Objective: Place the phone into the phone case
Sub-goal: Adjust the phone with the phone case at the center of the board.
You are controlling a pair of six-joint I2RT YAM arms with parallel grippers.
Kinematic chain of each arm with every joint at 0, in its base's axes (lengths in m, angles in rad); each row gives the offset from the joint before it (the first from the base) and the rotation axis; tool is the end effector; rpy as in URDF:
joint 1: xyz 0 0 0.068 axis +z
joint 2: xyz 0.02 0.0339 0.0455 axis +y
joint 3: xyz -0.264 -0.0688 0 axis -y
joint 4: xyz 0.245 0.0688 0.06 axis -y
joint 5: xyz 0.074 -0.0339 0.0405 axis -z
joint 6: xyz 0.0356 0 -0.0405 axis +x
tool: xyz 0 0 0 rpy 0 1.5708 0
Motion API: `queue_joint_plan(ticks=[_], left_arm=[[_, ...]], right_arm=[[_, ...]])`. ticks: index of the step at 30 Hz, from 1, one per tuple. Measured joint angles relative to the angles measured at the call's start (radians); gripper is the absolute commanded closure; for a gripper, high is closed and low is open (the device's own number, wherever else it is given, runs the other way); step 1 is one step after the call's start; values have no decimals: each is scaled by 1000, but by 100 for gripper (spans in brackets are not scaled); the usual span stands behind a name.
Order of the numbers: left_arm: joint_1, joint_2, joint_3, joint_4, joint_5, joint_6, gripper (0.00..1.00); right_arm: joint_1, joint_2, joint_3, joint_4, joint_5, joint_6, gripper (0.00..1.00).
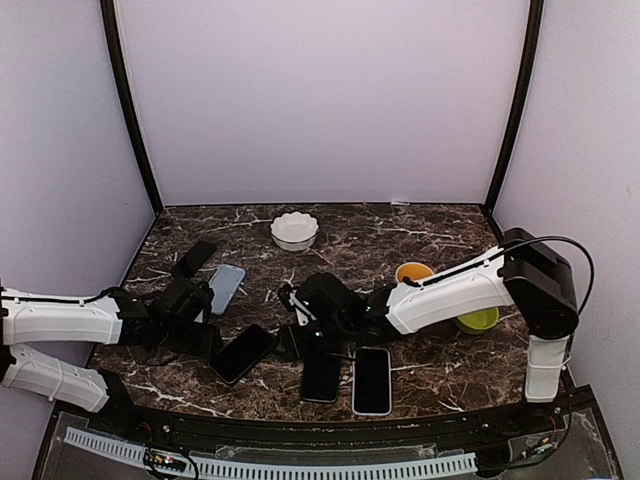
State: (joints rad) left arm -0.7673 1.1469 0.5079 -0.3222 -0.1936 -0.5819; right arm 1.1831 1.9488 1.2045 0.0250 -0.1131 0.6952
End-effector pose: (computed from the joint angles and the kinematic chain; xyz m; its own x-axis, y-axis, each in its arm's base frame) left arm 0.1532 -0.1382 0.1669 -0.8238 0.0452 -0.5650 0.1785 0.9668 -0.1829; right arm 0.1553 0.3909 0.1650 -0.8011 -0.2781 -0.5301 -0.5715 0.6188 0.5390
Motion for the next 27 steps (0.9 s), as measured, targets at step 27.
queue_joint_plan(ticks=[27], left_arm=[[-1,38,-155,303,378,-127,77]], right_arm=[[-5,120,101,-42,97,18,37]])
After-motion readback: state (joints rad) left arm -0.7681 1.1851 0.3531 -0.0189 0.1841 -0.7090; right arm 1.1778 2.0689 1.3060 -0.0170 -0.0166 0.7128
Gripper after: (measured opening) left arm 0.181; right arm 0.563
